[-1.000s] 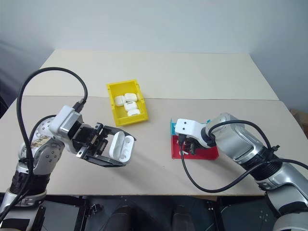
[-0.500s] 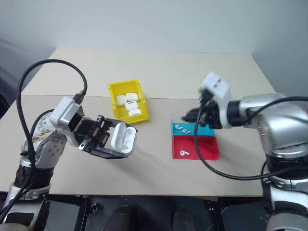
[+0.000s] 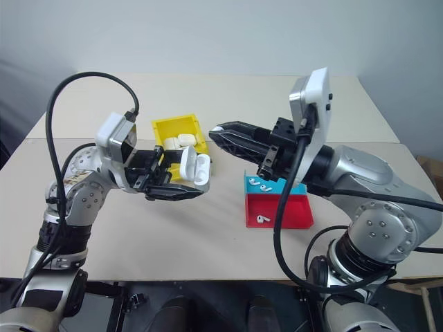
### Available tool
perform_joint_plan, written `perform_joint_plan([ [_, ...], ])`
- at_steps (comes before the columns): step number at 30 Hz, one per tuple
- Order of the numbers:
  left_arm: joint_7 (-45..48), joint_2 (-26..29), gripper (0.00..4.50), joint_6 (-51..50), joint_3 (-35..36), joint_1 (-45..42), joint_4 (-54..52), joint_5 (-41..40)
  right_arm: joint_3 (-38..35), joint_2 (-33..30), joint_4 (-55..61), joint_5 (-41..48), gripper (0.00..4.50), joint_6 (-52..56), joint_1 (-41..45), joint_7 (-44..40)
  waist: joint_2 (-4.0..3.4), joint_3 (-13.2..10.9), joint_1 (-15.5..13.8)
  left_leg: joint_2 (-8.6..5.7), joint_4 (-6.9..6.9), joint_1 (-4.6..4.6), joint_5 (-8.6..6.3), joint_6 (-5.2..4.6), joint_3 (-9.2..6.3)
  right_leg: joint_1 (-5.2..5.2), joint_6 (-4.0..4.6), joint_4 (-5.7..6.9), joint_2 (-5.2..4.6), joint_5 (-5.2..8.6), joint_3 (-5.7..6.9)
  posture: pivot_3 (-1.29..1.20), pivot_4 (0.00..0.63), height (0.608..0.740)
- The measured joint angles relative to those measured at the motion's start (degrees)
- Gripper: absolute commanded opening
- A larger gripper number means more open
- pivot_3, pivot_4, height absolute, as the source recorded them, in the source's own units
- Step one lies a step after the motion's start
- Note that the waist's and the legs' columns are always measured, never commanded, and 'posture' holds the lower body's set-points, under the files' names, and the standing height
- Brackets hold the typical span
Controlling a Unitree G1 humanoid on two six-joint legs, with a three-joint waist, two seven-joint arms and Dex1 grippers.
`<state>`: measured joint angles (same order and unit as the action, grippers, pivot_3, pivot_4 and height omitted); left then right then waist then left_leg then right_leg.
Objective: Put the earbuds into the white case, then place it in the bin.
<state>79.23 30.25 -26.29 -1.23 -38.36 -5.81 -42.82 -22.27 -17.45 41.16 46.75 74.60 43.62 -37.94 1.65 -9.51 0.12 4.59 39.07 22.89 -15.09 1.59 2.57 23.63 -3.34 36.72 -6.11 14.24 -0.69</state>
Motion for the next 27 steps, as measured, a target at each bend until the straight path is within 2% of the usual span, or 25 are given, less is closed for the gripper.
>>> perform_joint_plan([
  [12,-0.8,-2.4,2.73,0.0,-0.6,-2.4,0.4,1.2,7.5,-5.1,-0.1,5.4,0.62,-8.3,-4.1,4.4,0.0,0.0,0.5,-0.01,-0.01,0.04,0.0,-0.01,-0.01,0.0,0.0,-0.06,0.0,0.0,-0.01,0.0,0.15,0.74],
  [27,-0.8,-2.7,2.73,-1.1,-2.3,-2.5,-1.3,0.9,8.9,-12.8,0.8,10.5,0.62,-19.4,-11.0,5.0,0.01,0.0,0.6,0.0,-0.02,0.02,-0.01,-0.01,-0.02,-0.01,0.0,-0.06,0.0,0.0,-0.01,0.0,0.15,0.74],
])
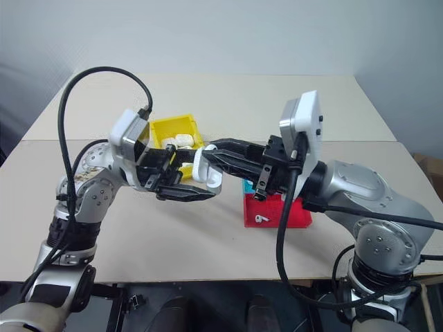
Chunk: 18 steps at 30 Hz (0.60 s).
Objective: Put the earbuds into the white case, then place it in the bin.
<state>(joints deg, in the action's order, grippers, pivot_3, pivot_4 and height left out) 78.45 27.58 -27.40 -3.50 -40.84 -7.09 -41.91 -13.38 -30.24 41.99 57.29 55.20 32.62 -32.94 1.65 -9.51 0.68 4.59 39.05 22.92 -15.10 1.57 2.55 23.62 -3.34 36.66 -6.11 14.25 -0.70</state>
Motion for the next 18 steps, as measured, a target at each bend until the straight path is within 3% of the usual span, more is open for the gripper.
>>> perform_joint_plan([
  [18,-0.1,-0.3,2.73,-0.4,0.0,0.0,-0.9,-0.9,3.4,-3.8,0.4,0.2,0.62,-11.0,-3.9,-0.4,0.0,0.0,0.0,0.0,0.0,-0.01,0.0,0.0,0.0,0.0,0.0,-0.04,0.0,0.0,-0.01,0.0,0.15,0.74],
])
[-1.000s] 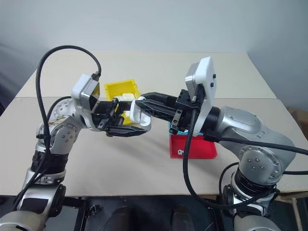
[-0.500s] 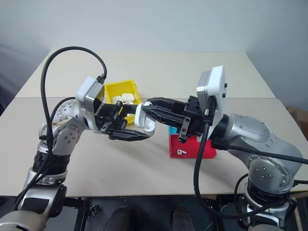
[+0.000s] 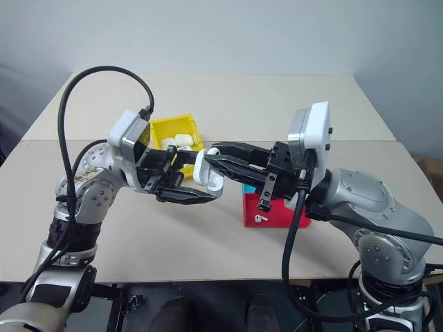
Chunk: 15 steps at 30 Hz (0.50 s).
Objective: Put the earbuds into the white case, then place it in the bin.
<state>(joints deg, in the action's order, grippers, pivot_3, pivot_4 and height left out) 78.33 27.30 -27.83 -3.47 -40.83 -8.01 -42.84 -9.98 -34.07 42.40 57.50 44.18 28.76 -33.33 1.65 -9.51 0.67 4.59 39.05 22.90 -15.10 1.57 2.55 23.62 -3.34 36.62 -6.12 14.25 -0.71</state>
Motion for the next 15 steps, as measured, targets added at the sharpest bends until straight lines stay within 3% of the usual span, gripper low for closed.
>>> perform_joint_plan([
  [9,-0.1,-0.5,2.73,0.0,0.0,0.2,0.0,0.0,0.7,-1.0,0.0,0.0,0.62,-2.7,-1.4,0.1,0.0,0.0,0.0,0.0,0.0,0.0,0.0,0.0,0.0,0.0,0.0,-0.11,0.0,0.0,0.0,0.0,0.15,0.74],
  [15,-0.3,-0.2,2.73,0.2,1.8,0.3,1.2,0.0,1.0,-2.6,0.0,1.0,2.54,-2.8,-2.7,-0.4,0.0,0.0,0.0,0.0,-0.01,0.0,0.0,0.0,0.0,-0.03,0.0,-0.43,0.0,0.0,0.01,0.0,0.15,0.74],
])
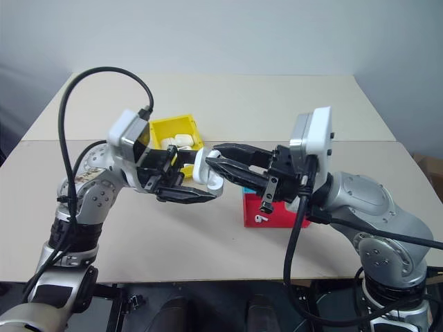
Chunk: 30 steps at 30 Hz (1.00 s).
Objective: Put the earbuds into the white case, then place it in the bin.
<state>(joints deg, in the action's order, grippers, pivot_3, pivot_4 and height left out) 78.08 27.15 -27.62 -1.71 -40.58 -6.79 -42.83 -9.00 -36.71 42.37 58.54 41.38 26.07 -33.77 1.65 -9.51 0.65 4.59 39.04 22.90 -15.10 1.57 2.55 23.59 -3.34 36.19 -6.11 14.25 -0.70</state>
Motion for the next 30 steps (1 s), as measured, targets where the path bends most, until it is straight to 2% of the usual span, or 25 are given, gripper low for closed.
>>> perform_joint_plan([
  [3,-0.2,-0.1,2.73,0.1,0.6,0.0,0.3,0.0,0.2,-1.1,0.0,0.4,3.5,0.0,-0.1,-0.4,0.0,0.0,0.0,0.0,0.0,0.01,0.0,0.0,-0.01,-0.01,0.0,-0.02,0.0,0.0,0.01,0.0,0.15,0.74],
  [13,-0.3,-0.3,2.73,0.7,0.6,0.0,0.5,0.0,-1.8,-4.7,-2.2,3.4,3.5,0.0,0.2,-1.0,0.0,0.0,-0.2,0.0,0.0,0.0,0.0,0.0,-0.01,-0.02,0.0,-0.02,0.0,0.0,0.0,0.0,0.15,0.74],
  [18,0.6,0.7,2.73,1.3,0.7,0.0,0.9,0.1,-5.1,-13.2,-10.6,2.5,3.5,0.0,2.6,-9.2,0.0,0.0,-0.3,0.0,-0.02,-0.03,-0.01,-0.01,0.01,-0.05,0.0,-0.05,0.0,0.0,0.01,0.0,0.15,0.74],
  [20,0.9,1.4,2.73,1.4,0.8,0.1,1.0,0.1,-2.6,-18.7,-15.6,-2.4,3.5,-1.7,4.0,-17.1,-0.02,0.0,-0.3,0.0,-0.04,-0.04,-0.01,-0.02,0.03,-0.06,0.0,-0.07,0.0,0.0,-0.01,0.0,0.15,0.74],
  [23,1.2,1.9,2.73,1.5,1.1,0.4,0.9,0.1,8.4,-24.3,-25.2,-16.0,3.5,-6.6,9.9,-27.5,-0.02,0.0,0.2,0.0,0.0,-0.1,-0.01,-0.02,0.09,-0.08,0.0,-0.06,0.0,0.0,-0.05,0.0,0.15,0.74],
  [27,1.2,1.6,2.73,2.1,1.2,1.1,0.4,0.1,24.0,-21.9,-39.1,-35.4,3.5,-17.9,20.7,-36.9,-0.06,0.0,0.6,0.0,-0.03,-0.1,-0.01,-0.01,0.15,0.01,0.0,-0.03,0.0,0.0,-0.11,0.0,0.15,0.74],
  [30,0.9,0.8,2.73,2.8,0.9,1.4,0.1,0.2,32.4,-16.8,-51.3,-47.5,2.88,-27.0,28.3,-41.8,-0.06,0.0,0.5,0.0,-0.03,0.1,0.01,0.01,0.18,0.24,-0.01,-0.04,0.0,-0.01,-0.11,0.0,0.15,0.74],
])
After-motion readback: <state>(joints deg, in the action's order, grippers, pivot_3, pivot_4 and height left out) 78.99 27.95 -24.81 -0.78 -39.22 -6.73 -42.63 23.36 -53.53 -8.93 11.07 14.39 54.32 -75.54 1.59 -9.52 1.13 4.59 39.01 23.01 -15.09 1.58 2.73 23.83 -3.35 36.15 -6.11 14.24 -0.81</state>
